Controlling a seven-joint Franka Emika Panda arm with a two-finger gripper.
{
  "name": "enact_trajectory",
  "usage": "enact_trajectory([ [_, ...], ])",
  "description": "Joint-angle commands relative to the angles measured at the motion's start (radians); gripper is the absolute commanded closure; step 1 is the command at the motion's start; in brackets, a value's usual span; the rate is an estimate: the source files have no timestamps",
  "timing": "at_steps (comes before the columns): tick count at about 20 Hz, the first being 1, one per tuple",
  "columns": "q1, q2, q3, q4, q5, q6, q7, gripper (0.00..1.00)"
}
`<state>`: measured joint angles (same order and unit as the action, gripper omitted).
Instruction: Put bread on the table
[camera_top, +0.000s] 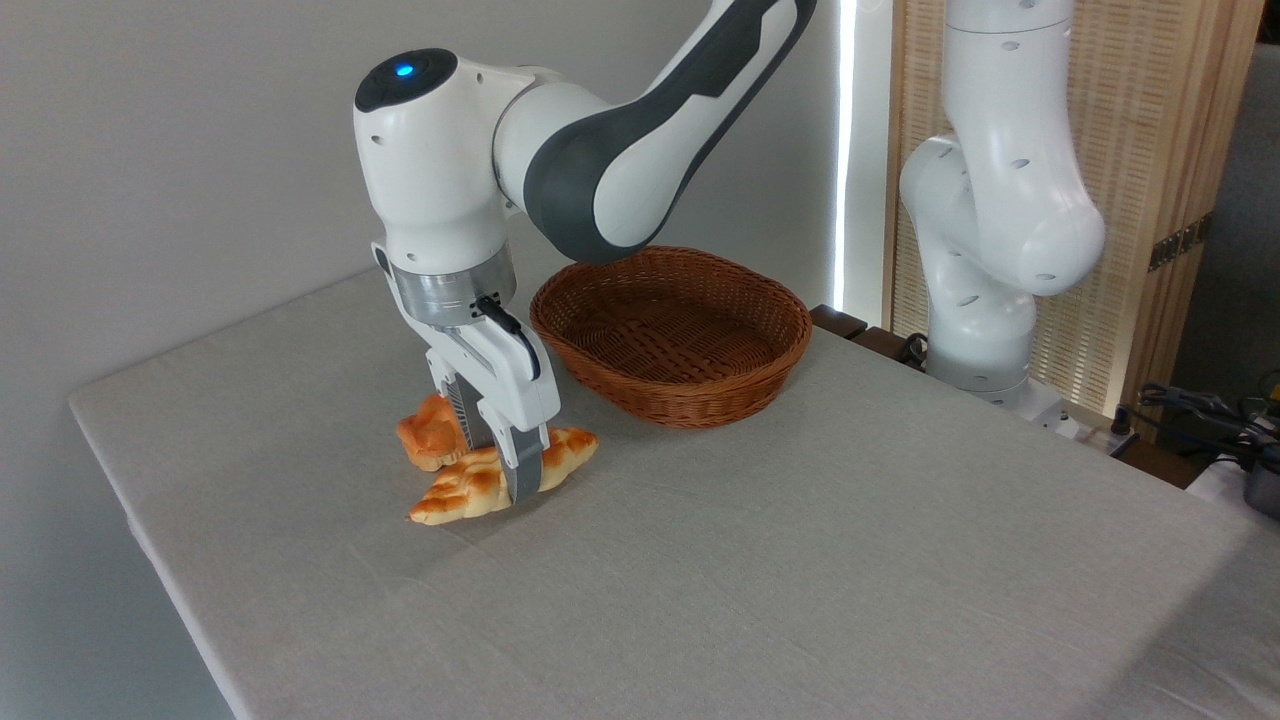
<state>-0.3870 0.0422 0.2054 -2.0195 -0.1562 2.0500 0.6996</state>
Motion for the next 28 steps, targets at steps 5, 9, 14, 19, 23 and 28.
enact_trajectory([
  [5, -0.009, 0.002, 0.008, 0.013, 0.014, -0.008, -0.009, 0.00],
  [9, -0.009, -0.001, 0.008, 0.016, 0.014, -0.008, -0.009, 0.00],
  [14, 0.003, -0.028, -0.006, 0.051, 0.014, -0.046, -0.017, 0.00],
  [19, 0.136, -0.036, -0.110, 0.235, 0.010, -0.217, -0.018, 0.00],
  [23, 0.267, -0.048, -0.250, 0.431, 0.015, -0.474, -0.020, 0.00],
  [28, 0.315, -0.048, -0.276, 0.496, 0.017, -0.573, -0.017, 0.00],
])
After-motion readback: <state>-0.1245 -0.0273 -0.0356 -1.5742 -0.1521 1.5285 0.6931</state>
